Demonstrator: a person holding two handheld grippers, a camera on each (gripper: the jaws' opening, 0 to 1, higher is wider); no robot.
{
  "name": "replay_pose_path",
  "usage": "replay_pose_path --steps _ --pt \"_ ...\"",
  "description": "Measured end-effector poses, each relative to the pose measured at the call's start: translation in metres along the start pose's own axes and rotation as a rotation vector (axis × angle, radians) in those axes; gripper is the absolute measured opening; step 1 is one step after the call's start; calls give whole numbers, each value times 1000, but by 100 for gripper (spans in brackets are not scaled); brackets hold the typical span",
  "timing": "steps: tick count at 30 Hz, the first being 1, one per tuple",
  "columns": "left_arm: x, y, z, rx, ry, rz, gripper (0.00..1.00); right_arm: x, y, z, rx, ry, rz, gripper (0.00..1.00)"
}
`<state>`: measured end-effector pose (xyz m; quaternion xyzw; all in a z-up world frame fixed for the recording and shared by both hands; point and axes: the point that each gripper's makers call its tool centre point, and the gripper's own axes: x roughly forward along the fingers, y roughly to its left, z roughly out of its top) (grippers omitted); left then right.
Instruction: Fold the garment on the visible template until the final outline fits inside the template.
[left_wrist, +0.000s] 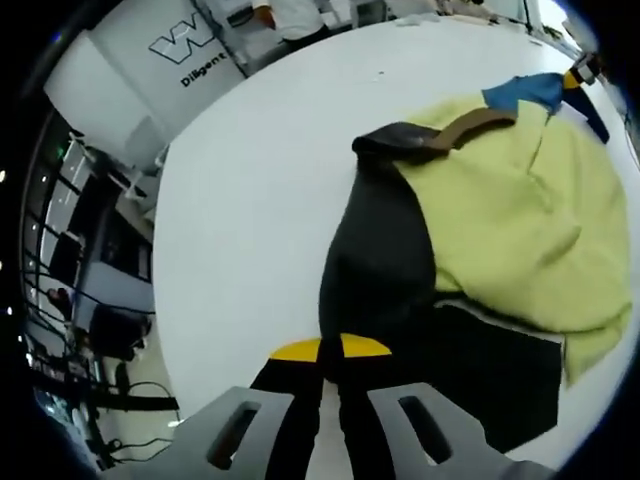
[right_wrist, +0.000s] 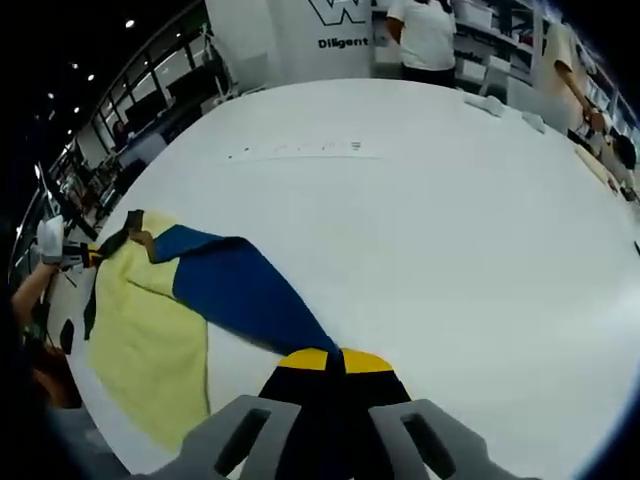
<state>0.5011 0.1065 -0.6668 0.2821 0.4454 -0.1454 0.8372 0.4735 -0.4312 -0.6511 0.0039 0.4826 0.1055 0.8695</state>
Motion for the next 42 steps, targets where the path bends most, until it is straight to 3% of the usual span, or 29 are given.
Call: replay_pose_path --steps 8,15,26,32,37,42 --pt "5 8 1 2 9 10 4 5 -11 6 -36 20 -31 0" --pt "0 3 1 7 8 9 4 7 -21 6 -77 42 -83 0" --pt "-8 2 5 -20 -12 19 11 7 -16 11 -187 -3 -76 0" --pt "-20 4 18 -99 -82 -4 30 0 0 25 -210 -87 -38 25" --pt "-27 1 36 -68 -156 -12 43 -5 29 48 -275 -222 22 38" --pt "-28 -3 43 -47 -157 -7 57 -6 50 59 -363 -281 33 56"
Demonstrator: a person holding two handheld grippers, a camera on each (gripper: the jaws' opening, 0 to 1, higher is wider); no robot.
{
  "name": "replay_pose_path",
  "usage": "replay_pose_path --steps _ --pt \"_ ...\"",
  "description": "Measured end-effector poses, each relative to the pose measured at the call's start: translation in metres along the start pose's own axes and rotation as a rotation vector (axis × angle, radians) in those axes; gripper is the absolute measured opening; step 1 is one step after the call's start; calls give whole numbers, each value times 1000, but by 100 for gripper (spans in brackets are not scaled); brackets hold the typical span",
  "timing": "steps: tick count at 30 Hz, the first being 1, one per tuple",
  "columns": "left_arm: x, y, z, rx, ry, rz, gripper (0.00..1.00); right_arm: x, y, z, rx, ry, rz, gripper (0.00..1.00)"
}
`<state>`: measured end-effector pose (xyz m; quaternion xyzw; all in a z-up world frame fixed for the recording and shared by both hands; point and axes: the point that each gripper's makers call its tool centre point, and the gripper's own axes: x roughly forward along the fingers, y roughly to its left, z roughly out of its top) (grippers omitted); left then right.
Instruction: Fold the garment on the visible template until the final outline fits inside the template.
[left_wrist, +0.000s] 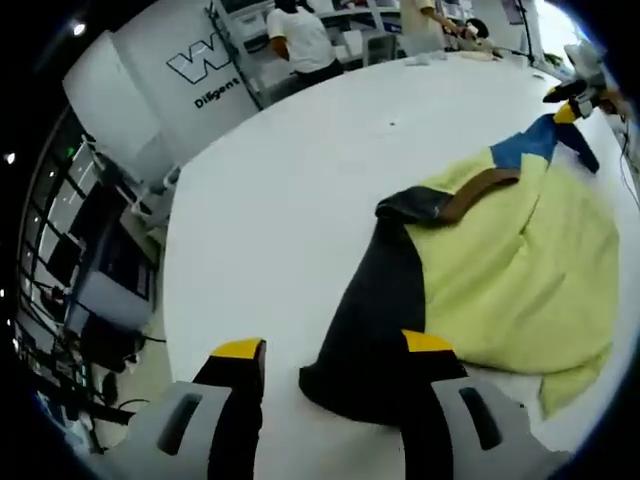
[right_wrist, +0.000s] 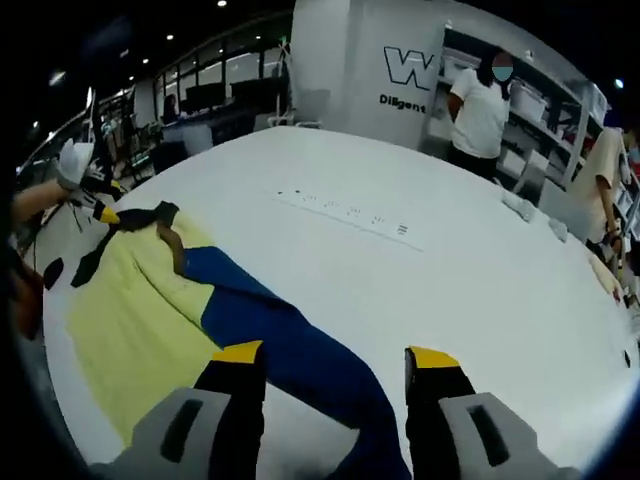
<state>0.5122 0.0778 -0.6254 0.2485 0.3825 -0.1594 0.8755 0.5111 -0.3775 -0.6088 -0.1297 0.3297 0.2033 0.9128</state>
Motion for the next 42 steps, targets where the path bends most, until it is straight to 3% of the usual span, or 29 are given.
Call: replay_pose_path --steps 5,10,19,24,29,33,35,42 --pt "2 -9 21 -7 -63 -19 73 7 20 13 -4 -35 46 70" --pt "10 -17 32 38 -74 -21 81 17 43 26 -5 -70 96 77" --pt "22 -32 49 57 -113 -44 93 36 73 40 -98 -105 147 70" --pt "34 -41 58 63 -138 -60 92 49 87 45 -171 -121 176 65" --pt "47 -54 67 92 -171 -92 90 65 104 41 -332 -117 195 63" --pt "53 -58 83 164 -254 -92 81 75 116 38 -361 -116 209 59" --pt "55 -60 90 213 -284 -83 77 78 119 39 -486 -123 194 57" --pt "58 -73 94 357 -315 -103 68 85 137 39 -619 -135 212 46"
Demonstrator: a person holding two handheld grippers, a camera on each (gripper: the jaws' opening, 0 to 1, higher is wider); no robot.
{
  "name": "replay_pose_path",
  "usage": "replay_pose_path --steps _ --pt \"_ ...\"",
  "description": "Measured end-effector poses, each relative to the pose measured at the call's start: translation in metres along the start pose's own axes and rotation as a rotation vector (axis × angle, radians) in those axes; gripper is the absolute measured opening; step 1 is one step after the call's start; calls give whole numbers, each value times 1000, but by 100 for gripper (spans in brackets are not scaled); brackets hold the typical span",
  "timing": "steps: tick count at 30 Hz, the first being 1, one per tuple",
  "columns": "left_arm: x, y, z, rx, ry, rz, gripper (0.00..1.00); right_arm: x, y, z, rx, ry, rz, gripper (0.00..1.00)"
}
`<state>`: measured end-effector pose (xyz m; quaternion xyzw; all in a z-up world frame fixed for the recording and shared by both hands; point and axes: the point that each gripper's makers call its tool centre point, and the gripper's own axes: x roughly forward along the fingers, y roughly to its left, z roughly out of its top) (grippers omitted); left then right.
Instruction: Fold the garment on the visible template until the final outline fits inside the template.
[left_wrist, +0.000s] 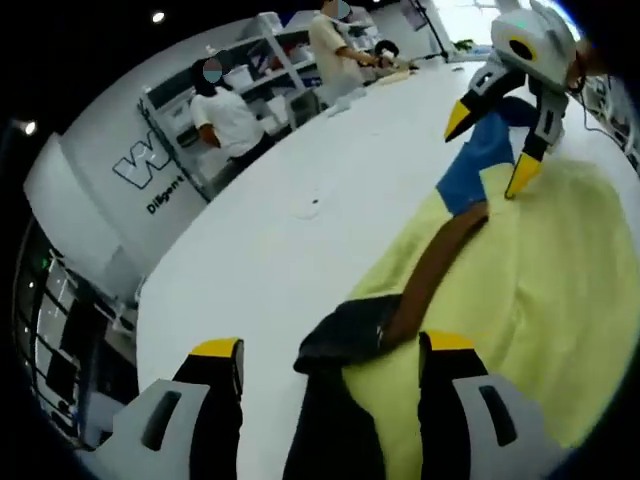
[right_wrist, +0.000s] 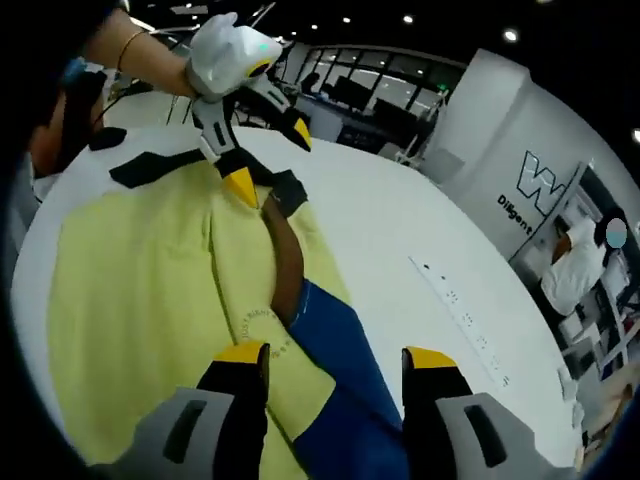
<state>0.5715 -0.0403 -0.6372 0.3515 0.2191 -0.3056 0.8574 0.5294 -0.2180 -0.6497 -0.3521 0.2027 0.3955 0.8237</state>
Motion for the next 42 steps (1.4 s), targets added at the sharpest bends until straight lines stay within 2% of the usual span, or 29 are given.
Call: replay_pose_path --steps 2,4,6,10,14,16,22,23,30,33,37,42 --pt "1 -1 3 19 -21 2 61 2 0 1 -16 0 -2 42" --pt "2 -6 7 63 -39 -14 56 5 2 4 -66 -7 7 38" --pt "4 -11 5 118 -33 -33 52 8 6 5 -88 -7 17 37" --pt "7 -18 2 101 -29 -65 41 12 14 9 -206 -10 33 26" --pt "8 -24 -2 95 -21 -90 28 14 16 9 -235 -2 42 19" --pt "8 -27 -3 122 -20 -91 22 14 18 9 -243 1 49 17" --pt "11 -31 -4 94 -22 -108 14 17 23 10 -289 4 66 0" --pt "11 -31 -4 94 -20 -108 12 17 23 11 -296 5 68 0" --pt "9 -24 2 47 -40 -107 4 16 18 16 -285 0 54 0" --pt "4 -20 13 52 -64 -96 4 14 7 24 -252 -21 27 0" --pt "7 -11 20 9 -68 -78 4 15 -12 30 -128 -44 1 0" --pt "18 0 25 -51 -37 -49 4 19 -37 37 -129 -47 -35 0"
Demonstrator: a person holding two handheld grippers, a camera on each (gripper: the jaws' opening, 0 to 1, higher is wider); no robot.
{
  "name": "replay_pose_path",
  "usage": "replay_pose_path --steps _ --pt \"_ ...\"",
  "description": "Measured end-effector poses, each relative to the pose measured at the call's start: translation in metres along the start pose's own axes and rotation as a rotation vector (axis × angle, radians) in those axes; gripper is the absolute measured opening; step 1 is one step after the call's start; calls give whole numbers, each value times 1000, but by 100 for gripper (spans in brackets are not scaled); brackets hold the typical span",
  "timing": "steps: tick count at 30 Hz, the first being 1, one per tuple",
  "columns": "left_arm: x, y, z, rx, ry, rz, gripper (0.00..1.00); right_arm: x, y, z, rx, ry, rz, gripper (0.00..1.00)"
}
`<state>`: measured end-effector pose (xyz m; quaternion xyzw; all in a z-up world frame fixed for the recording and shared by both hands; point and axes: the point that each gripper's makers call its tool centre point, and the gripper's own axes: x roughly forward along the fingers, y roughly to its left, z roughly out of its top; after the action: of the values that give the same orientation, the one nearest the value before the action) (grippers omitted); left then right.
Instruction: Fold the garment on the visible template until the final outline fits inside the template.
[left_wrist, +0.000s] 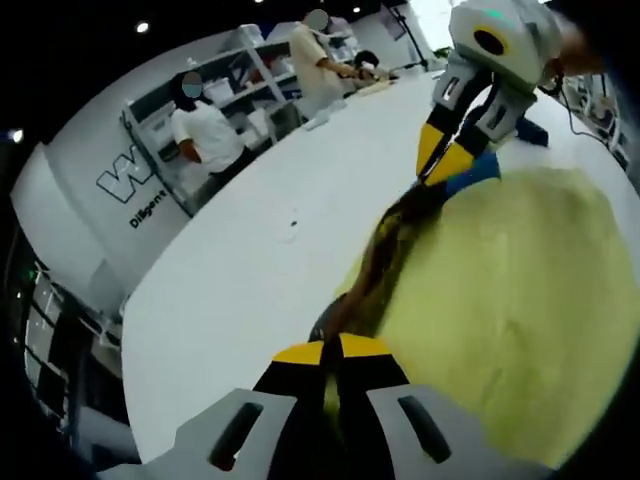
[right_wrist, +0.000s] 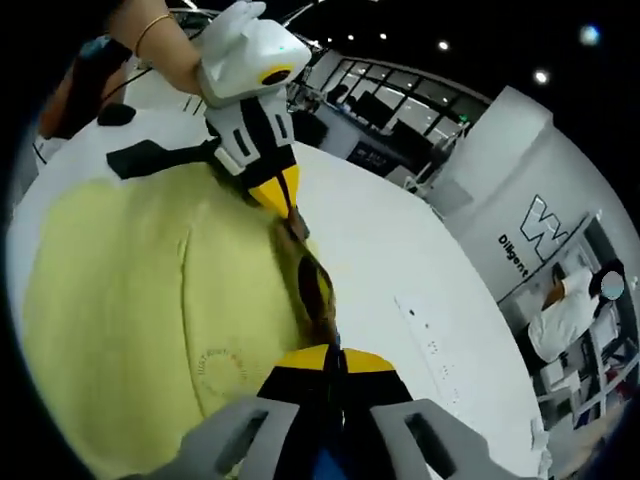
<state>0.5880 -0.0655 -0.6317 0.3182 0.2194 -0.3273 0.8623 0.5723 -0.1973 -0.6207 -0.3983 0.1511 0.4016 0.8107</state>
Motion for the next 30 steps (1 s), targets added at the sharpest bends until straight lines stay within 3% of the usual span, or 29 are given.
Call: replay_pose_path --steps 5,11,17,21,25,29,30 --pt "13 16 7 -38 10 63 4 13 -17 -2 31 22 -18 0" --pt "33 15 4 -62 58 58 4 31 -26 -9 92 53 -30 0" --pt "44 22 -2 -76 106 93 5 44 -30 -24 163 106 -54 0" --pt "47 31 -21 -88 212 147 13 49 -30 -29 270 115 -59 0" --pt "49 32 -23 -222 181 148 12 52 -32 -35 322 128 -82 0" --pt "48 39 -24 -236 180 173 17 57 -33 -40 385 132 -97 0" --pt "47 39 -25 -239 180 175 19 58 -35 -41 436 127 -119 0"
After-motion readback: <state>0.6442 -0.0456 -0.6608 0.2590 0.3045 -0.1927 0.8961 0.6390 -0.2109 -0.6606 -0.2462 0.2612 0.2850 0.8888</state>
